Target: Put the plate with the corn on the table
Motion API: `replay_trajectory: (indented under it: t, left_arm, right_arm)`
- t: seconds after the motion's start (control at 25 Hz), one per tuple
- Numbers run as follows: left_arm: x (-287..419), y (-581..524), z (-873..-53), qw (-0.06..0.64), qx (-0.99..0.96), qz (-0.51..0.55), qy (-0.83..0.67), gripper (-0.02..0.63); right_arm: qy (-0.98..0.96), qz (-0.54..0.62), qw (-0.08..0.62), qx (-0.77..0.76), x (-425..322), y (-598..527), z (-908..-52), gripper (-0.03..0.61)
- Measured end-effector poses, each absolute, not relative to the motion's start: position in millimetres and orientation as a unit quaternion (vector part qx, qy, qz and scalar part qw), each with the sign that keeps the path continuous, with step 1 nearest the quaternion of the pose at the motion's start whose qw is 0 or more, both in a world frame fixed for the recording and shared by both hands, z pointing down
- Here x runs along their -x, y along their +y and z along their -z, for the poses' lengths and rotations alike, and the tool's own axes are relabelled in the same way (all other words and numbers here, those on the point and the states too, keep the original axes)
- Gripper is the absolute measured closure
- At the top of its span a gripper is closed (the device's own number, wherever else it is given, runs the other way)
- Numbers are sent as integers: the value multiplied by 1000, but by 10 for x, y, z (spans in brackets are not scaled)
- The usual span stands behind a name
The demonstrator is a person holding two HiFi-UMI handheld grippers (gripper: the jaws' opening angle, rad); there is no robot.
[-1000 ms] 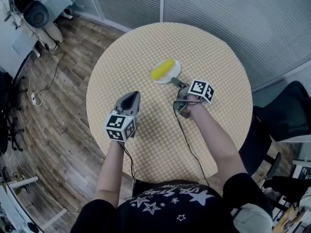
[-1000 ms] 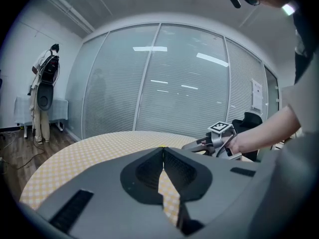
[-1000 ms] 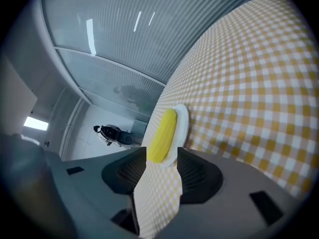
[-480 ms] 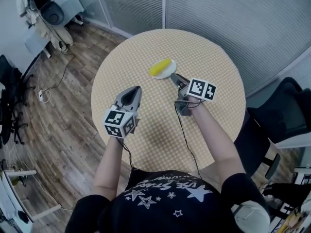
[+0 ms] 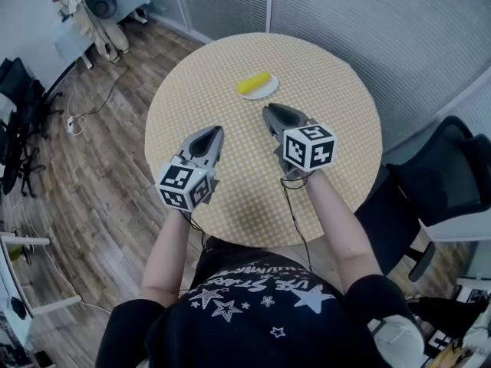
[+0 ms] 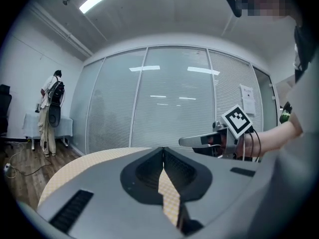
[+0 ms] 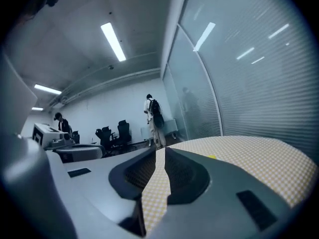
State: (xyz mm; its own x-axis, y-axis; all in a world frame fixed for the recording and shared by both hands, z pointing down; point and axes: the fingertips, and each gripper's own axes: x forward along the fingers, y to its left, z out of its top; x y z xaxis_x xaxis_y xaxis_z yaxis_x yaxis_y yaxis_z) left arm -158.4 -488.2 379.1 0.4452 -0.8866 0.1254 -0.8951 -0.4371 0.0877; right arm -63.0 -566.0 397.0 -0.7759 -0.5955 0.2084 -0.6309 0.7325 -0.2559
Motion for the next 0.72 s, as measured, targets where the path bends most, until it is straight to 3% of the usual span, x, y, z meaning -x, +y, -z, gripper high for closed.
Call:
replay_trajectory:
  t: [0.4,0.72]
  left_arm:
    - [1637,-4354,-3701,61,-845,-30,-531,606]
    - [1521,-3799,-3780,79,-853,-27,-515,606]
  right_arm:
    - [-946,-21,75,-316,704,-4874,-3920,511]
    - [-943,-6,66,-325,595,-4179,-3905,511]
